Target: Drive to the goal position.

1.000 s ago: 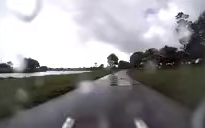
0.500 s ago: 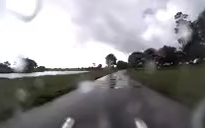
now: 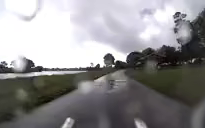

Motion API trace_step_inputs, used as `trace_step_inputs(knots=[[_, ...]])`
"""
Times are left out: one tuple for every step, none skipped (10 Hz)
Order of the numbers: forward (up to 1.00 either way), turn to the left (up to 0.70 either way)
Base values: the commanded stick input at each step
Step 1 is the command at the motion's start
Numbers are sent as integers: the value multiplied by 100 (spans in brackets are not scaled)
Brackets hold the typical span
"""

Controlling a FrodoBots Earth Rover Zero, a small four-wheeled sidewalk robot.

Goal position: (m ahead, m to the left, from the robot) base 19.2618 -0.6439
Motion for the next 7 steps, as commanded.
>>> trace_step_inputs(knots=[[100, 0], [100, 0], [100, 0], [100, 0], [100, 0], [100, 0], [100, 0]])
